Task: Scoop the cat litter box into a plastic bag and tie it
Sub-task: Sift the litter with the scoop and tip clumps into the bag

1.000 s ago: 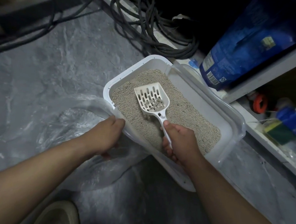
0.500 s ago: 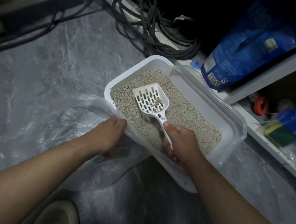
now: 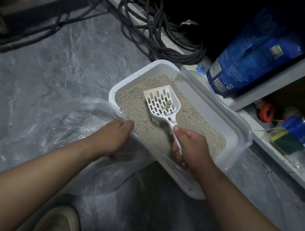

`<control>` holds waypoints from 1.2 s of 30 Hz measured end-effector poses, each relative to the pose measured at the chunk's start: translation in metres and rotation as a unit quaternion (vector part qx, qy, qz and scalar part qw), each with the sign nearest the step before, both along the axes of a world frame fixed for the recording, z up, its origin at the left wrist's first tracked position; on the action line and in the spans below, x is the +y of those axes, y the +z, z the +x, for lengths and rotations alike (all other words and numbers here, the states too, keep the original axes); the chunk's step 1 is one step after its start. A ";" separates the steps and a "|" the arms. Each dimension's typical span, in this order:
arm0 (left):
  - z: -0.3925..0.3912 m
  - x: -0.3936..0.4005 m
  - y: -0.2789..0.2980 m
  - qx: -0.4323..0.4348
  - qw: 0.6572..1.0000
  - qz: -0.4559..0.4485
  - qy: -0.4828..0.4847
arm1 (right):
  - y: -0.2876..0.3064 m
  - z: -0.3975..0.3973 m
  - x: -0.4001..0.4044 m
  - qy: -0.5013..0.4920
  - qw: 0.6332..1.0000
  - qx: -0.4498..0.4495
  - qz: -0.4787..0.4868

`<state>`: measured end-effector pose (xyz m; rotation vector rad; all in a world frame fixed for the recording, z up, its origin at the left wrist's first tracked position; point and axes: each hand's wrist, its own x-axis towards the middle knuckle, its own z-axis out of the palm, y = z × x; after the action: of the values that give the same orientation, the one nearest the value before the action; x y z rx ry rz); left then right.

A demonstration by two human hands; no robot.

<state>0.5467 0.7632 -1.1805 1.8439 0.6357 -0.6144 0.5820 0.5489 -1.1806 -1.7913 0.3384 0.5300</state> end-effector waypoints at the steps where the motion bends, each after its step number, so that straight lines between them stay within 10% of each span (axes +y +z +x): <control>1: 0.001 0.000 0.001 -0.013 1.000 0.006 -0.008 | 0.001 0.000 0.000 -0.002 1.000 0.000 0.001; 18: -0.048 0.045 -0.016 -0.087 0.988 0.088 -0.090 | 0.062 -0.018 0.018 0.089 0.994 -0.056 0.035; 27: -0.050 0.052 -0.013 -0.056 0.986 -0.155 -0.010 | 0.061 -0.048 0.037 0.156 0.985 -0.069 0.018; 36: -0.028 0.040 -0.011 -0.112 0.989 -0.075 0.052 | 0.058 -0.051 0.027 0.131 0.990 -0.055 0.024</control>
<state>0.5190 0.8031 -1.1912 1.6971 0.5184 -0.3682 0.5310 0.5756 -1.1226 -1.8204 0.0120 0.6151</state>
